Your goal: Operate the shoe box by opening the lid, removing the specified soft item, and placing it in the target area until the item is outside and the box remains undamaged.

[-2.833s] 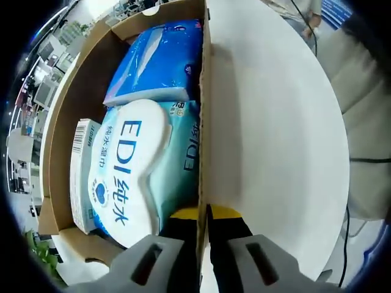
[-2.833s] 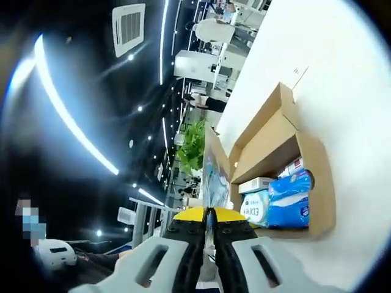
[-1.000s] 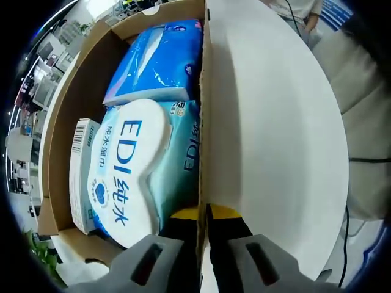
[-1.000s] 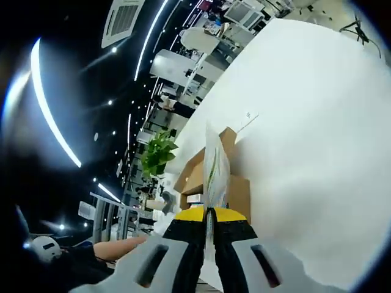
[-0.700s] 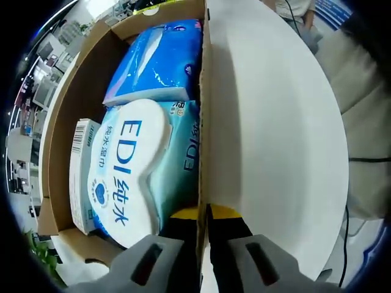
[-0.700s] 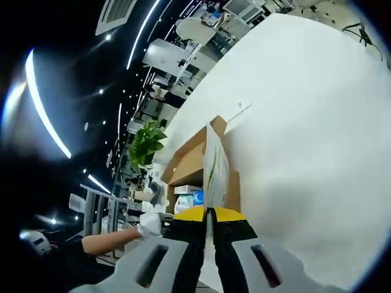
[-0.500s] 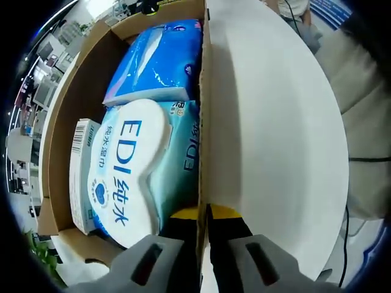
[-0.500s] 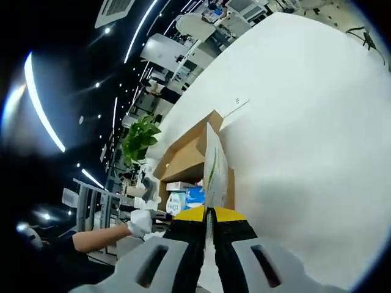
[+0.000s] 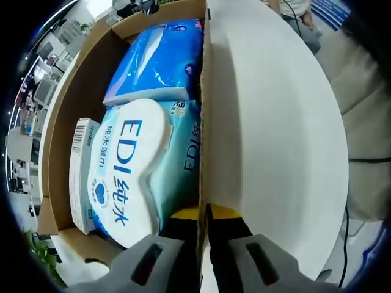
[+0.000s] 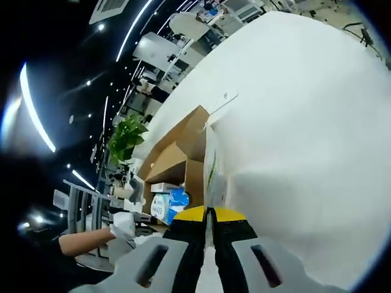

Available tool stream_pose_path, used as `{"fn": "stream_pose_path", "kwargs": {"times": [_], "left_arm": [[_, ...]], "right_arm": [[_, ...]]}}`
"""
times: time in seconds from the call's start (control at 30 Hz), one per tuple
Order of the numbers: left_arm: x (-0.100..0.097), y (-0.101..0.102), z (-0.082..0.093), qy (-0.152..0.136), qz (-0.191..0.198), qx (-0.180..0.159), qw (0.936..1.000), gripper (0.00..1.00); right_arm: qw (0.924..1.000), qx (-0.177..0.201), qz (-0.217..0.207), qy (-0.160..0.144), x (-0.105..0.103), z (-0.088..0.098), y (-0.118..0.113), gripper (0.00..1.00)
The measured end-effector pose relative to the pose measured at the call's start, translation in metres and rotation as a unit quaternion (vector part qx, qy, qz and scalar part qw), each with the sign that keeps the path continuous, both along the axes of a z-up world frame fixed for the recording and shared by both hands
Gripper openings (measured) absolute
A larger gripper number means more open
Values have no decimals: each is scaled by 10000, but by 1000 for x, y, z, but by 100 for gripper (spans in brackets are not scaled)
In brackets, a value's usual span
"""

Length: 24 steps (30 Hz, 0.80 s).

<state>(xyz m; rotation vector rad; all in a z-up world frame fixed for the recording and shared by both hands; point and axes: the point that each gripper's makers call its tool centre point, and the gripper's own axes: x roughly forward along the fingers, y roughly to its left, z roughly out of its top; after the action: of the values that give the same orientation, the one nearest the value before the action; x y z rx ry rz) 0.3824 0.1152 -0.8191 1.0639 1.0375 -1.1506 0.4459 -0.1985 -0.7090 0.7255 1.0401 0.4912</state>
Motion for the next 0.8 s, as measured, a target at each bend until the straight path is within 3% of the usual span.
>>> {"fn": "stream_pose_path", "kwargs": {"times": [0.1, 0.2, 0.6, 0.8], "left_arm": [[0, 0, 0, -13, 7, -3, 10000, 1], [0, 0, 0, -8, 9, -3, 10000, 1], [0, -1, 0, -7, 49, -2, 10000, 1], [0, -1, 0, -20, 71, -3, 10000, 1]], "right_arm": [[10000, 4, 5, 94, -2, -11, -1, 0], [9996, -253, 65, 92, -4, -23, -7, 0], [9981, -577, -38, 221, 4, -37, -24, 0], [9949, -966, 45, 278, 4, -47, -31, 0]]}}
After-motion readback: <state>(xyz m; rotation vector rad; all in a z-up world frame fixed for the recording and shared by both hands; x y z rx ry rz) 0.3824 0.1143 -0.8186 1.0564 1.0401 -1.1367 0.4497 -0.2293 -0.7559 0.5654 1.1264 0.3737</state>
